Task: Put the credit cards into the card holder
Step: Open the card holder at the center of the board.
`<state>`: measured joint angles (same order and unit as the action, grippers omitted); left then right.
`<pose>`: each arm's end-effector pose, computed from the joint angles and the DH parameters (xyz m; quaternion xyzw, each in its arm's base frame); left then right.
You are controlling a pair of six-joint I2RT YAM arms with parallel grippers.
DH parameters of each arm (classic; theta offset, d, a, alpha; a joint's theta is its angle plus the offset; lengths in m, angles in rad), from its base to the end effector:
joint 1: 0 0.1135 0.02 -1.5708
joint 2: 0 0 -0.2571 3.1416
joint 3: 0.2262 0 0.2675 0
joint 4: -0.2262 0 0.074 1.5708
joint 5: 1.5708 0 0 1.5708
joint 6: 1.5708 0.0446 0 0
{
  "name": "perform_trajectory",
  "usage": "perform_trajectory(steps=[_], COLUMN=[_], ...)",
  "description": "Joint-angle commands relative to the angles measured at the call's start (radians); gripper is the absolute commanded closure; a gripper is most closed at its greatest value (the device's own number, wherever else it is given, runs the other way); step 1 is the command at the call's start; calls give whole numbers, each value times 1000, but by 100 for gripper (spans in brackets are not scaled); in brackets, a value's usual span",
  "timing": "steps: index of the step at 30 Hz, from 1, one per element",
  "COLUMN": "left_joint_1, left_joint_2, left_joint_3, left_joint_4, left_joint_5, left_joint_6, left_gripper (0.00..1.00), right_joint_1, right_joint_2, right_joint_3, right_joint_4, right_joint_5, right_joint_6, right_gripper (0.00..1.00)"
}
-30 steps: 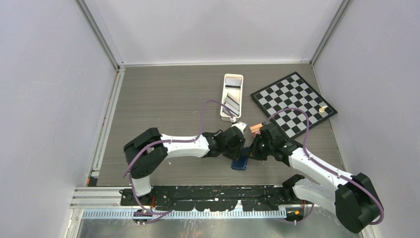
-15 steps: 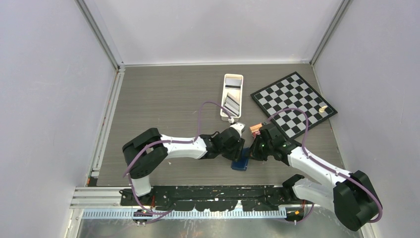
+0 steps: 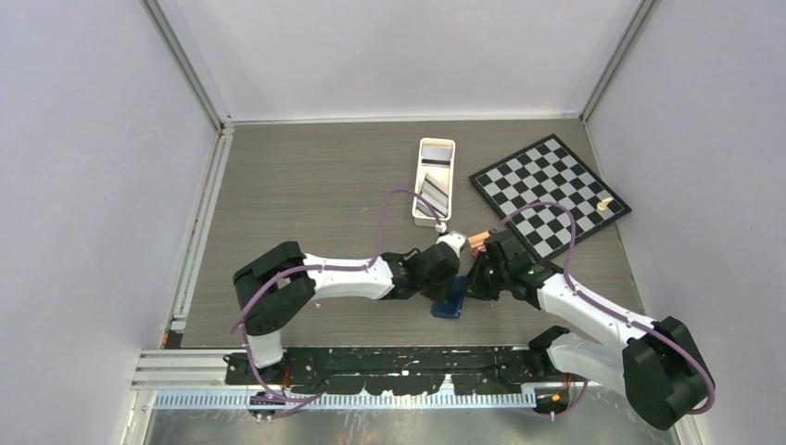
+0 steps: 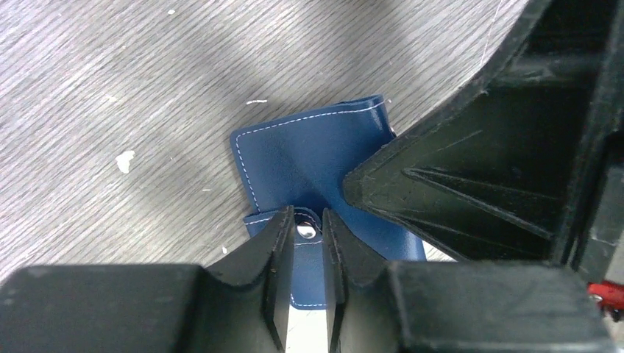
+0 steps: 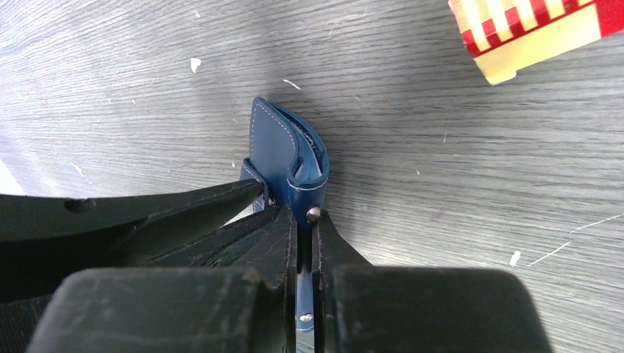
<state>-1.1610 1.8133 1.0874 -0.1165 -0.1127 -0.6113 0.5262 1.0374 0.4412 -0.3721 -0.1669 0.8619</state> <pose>0.1621 -0.3606 0.1466 0.2339 0.9034 -0.2422 0.2657 0.1740 0.1096 0.1409 0.1346 0.9424 0.2503 0.1764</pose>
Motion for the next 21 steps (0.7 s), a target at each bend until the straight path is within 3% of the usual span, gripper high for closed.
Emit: perform_trajectory(steps=[1, 9, 21], left_joint_1=[-16, -32, -33], left_joint_2=[38, 19, -25], left_joint_3=[4, 17, 0], left_joint_4=[-197, -271, -304], left_joint_5=[-117, -226, -300], left_joint_6=[46, 34, 13], left_gripper=[82, 100, 100], right_joint_1=[1, 1, 1], right_joint_2=[13, 9, 11], right_joint_3=[4, 4, 1], right_joint_4=[24, 8, -5], right_joint_5=[25, 49, 71], right_joint_6=[-7, -7, -3], right_gripper=[99, 100, 100])
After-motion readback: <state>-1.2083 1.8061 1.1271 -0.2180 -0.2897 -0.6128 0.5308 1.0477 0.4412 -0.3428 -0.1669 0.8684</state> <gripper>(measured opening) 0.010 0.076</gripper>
